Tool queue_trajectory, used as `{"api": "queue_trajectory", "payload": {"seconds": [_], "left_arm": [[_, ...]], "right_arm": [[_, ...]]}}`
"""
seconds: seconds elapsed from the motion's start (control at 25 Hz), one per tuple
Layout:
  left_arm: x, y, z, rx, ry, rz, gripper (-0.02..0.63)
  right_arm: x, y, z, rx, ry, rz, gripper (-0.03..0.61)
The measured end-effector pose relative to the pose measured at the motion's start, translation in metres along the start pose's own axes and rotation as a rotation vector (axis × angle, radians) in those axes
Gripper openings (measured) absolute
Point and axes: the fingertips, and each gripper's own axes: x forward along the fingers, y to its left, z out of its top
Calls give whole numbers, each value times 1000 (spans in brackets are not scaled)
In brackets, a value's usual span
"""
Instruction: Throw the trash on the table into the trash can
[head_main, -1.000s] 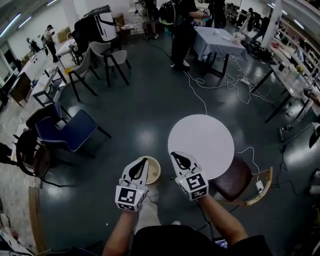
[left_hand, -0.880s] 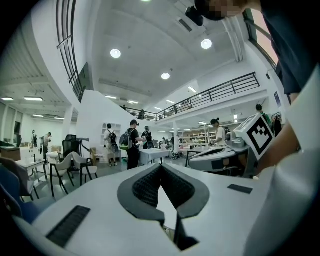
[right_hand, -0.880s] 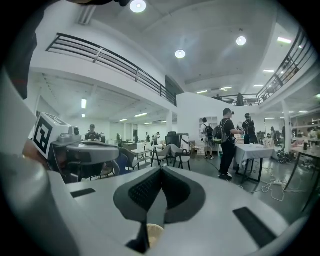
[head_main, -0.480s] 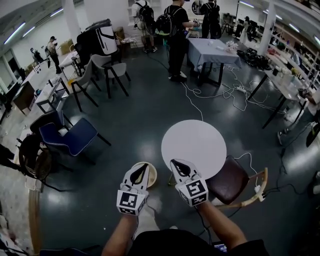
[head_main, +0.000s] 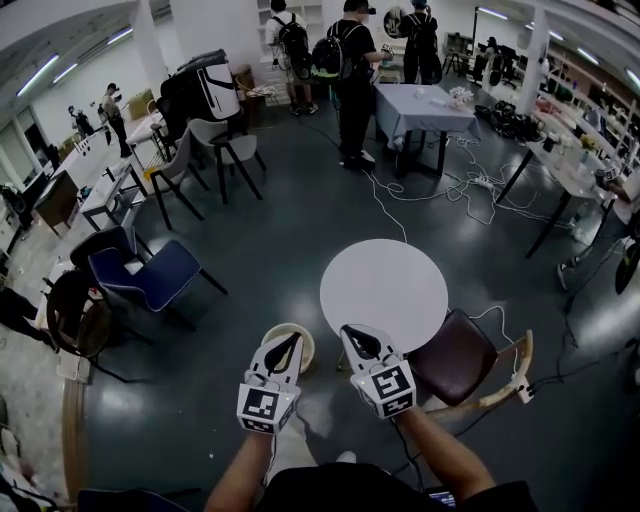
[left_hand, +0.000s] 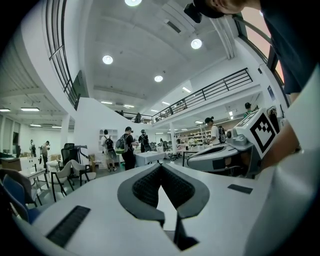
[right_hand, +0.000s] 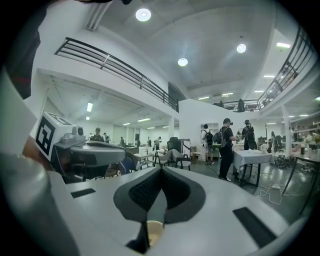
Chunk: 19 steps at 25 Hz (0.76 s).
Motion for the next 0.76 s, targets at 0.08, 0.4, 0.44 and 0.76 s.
{"api": "queue_trajectory", "payload": {"seconds": [0.08,0.4,0.44,0.76], "left_arm": [[-5,-8,3,-5,1,3,15],[-19,-20,14,-1,-16,-15,15],[-21,-19,15,-2,-19,-14,15],[-48,1,16,18,-35,-33,15]], "right_arm": [[-8,2,-1,-9,-1,2,17],[-23,10,14,-20,-26,-4,17],[-23,12,16,-21,-29,-5,18],[-15,45,27,-28,-29,-21,17]]}}
